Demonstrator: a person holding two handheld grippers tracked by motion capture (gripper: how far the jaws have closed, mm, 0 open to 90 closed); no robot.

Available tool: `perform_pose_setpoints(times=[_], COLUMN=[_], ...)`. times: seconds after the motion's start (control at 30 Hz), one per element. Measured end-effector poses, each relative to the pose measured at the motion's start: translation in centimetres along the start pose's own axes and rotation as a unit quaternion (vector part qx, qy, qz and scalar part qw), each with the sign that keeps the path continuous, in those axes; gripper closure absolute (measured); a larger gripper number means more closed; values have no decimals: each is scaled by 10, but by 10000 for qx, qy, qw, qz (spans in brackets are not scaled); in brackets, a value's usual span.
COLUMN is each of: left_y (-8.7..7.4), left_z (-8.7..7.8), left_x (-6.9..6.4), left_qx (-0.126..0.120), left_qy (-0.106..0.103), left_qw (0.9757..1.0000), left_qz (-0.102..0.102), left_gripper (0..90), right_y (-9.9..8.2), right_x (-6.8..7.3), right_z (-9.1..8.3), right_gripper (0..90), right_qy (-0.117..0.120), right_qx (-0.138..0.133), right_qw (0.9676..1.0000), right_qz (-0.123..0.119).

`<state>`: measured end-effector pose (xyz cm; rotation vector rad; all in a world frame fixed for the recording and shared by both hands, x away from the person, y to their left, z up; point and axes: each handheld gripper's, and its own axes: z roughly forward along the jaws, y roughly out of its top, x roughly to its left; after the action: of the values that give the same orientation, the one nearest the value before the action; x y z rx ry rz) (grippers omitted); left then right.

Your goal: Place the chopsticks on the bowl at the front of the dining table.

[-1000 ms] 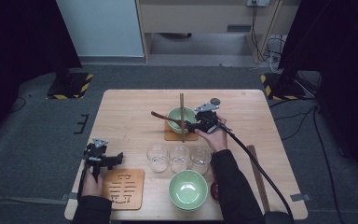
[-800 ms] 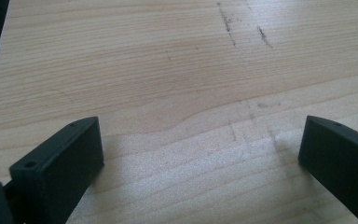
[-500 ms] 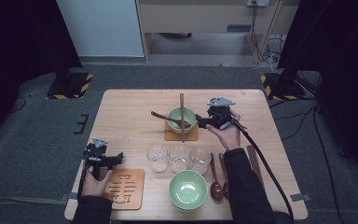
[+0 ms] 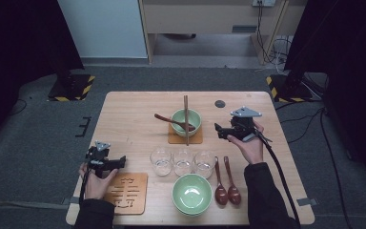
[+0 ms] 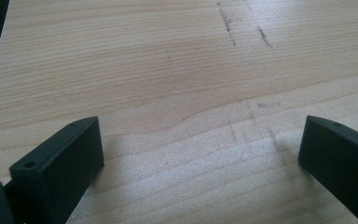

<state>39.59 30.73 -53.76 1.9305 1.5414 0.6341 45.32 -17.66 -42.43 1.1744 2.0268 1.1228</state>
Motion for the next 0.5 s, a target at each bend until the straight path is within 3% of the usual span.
perform_pose_setpoints(times=[0.13,0.5], left_y=[0,0], left_z=[0,0], left_x=[0,0], left_qx=[-1,-3], left_qy=[1,-3], left_qw=[10000,10000], left_qz=[-2,-5], left_gripper=[0,0], right_y=[-17,-62], right_x=[-5,-14], right_z=[-12,-23], right_gripper=[135,116], right_qy=[36,22], right_qx=[16,161], right_qw=[10000,9995], right_qz=[67,275])
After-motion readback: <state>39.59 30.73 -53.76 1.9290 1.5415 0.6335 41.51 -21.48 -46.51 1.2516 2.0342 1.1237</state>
